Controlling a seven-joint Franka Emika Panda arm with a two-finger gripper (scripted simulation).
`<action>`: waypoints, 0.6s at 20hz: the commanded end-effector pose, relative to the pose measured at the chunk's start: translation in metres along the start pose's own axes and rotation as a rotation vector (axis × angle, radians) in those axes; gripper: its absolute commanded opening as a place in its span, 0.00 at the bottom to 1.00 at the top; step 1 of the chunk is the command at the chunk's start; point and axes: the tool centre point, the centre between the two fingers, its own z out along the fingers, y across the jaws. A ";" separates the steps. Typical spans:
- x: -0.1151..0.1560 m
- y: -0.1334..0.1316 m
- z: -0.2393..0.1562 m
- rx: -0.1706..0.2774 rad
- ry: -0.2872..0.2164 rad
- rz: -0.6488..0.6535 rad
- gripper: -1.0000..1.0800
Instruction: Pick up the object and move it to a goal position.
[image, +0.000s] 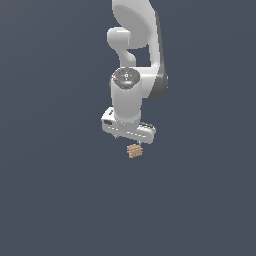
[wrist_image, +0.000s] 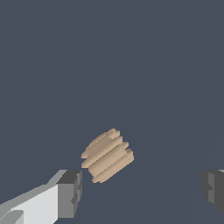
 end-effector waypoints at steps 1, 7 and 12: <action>-0.002 -0.003 0.005 0.001 0.000 0.066 0.96; -0.005 -0.008 0.016 0.001 -0.001 0.221 0.96; -0.008 -0.012 0.024 0.001 0.000 0.352 0.96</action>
